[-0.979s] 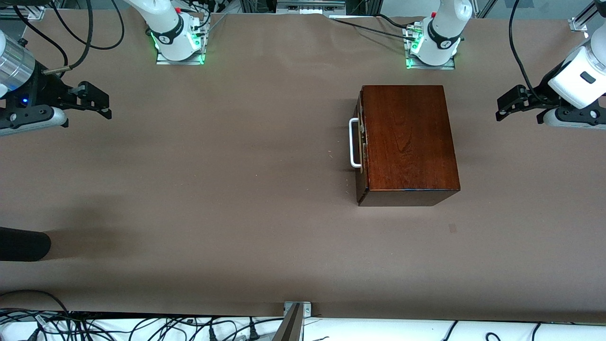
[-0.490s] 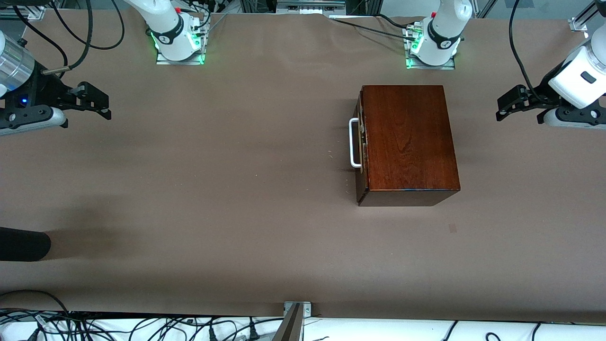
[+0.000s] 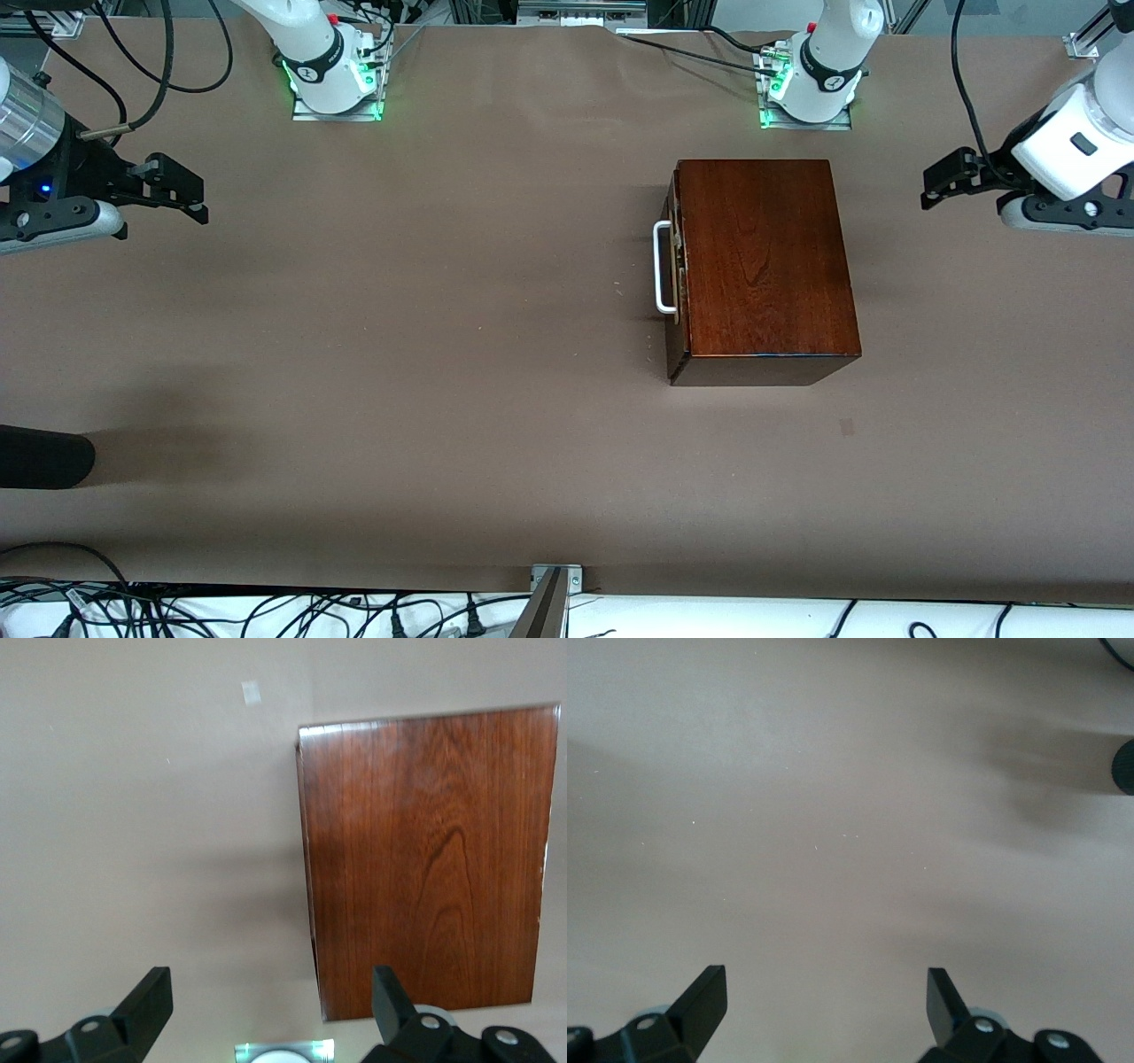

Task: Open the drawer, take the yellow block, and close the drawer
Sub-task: 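Move the left gripper over the box to the white drawer handle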

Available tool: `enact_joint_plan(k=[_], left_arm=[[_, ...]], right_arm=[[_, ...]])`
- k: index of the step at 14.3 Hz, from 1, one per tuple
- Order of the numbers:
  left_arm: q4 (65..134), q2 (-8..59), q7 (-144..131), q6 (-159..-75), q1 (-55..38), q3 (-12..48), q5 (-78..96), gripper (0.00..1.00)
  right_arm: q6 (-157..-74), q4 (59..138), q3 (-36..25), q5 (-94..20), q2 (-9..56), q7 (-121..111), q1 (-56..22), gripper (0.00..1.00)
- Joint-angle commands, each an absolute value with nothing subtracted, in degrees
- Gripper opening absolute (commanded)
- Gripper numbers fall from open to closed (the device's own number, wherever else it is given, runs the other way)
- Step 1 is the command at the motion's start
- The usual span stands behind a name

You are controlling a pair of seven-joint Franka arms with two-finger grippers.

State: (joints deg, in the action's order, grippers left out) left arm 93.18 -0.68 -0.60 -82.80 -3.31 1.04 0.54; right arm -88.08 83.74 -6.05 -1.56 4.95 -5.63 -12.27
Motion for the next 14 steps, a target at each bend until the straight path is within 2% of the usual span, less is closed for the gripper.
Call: enact_joint_plan(k=[1,4,9,14], left_arm=[[90.0,1.9,1.1,-77.5,-3.5,2.4,1.1,1.00],[89.7,5.8,1.2,-78.0,-4.2,8.2,1.8,1.00],[88.3,11.0,-13.1,-86.0,-6.2,15.9,3.3,1.00],[88.5,17.2,-39.2,-95.8,-18.9,17.0,0.1,1.00]], right_arm=[[-88.8,83.7,-6.0,-1.8,4.7,-5.8,-11.9,1.00],[-89.1,83.7,-6.0,-1.8,4.7,-5.7,-12.0,1.00],[-88.7,83.7,-5.7,-1.5,4.6,-5.8,-12.1,1.00],[-88.6,83.7,-5.7,-1.2,4.6,-6.1,-12.2,1.00]])
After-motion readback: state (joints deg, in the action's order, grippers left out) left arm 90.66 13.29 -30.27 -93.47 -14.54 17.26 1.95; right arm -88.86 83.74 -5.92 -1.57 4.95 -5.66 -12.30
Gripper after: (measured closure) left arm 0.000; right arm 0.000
